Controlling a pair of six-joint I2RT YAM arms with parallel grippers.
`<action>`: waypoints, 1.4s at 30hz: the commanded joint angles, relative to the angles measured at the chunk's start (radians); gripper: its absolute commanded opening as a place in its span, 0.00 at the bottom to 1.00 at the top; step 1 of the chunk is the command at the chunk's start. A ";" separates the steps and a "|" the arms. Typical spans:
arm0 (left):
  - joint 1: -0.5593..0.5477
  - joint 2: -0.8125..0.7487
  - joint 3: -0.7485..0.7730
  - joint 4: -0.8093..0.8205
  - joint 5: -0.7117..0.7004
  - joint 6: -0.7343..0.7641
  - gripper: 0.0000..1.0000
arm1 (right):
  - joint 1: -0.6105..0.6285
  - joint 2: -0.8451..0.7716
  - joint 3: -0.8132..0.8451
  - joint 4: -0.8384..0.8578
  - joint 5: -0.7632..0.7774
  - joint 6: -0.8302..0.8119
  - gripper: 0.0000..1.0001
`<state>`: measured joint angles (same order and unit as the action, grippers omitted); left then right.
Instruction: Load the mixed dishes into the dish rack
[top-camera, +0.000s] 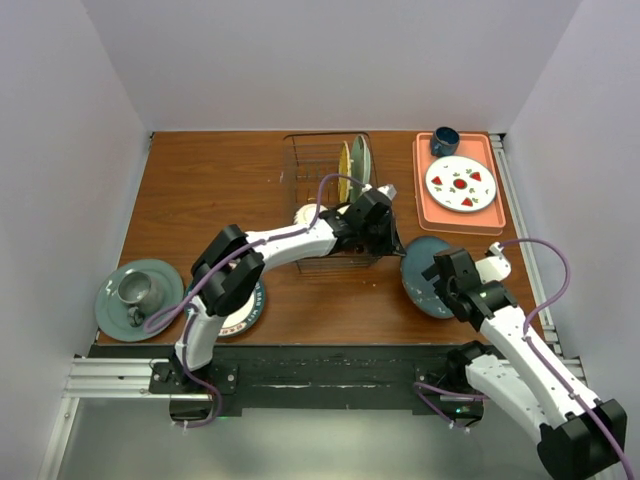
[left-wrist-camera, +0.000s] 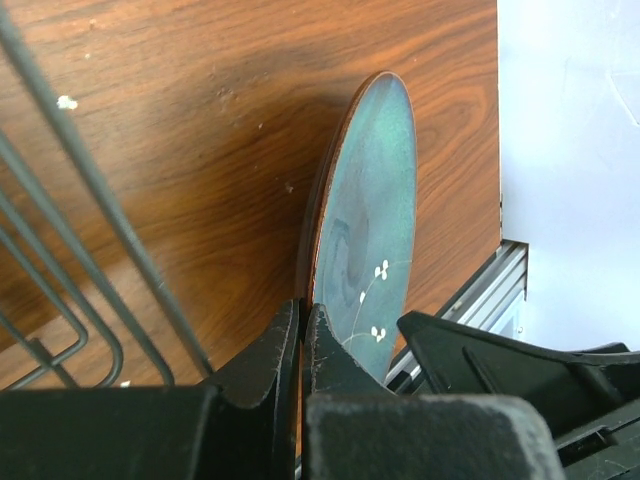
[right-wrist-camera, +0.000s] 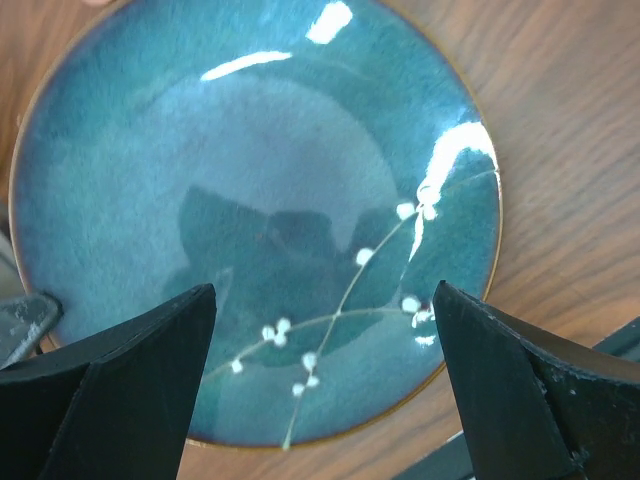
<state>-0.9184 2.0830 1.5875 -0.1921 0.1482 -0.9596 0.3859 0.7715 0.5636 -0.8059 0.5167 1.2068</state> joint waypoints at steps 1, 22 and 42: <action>0.145 0.086 0.103 0.002 -0.145 0.068 0.00 | -0.036 0.038 -0.002 0.007 0.121 0.068 0.94; 0.217 -0.012 -0.109 0.005 -0.259 0.228 0.00 | -0.094 0.152 0.038 0.040 0.115 0.030 0.94; 0.202 -0.100 -0.234 0.056 -0.184 0.191 0.00 | -0.093 0.270 -0.056 0.476 -0.173 -0.113 0.92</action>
<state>-0.7292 2.0022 1.3949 -0.0734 -0.0044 -0.7662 0.2943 1.0462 0.5392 -0.4500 0.3843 1.0874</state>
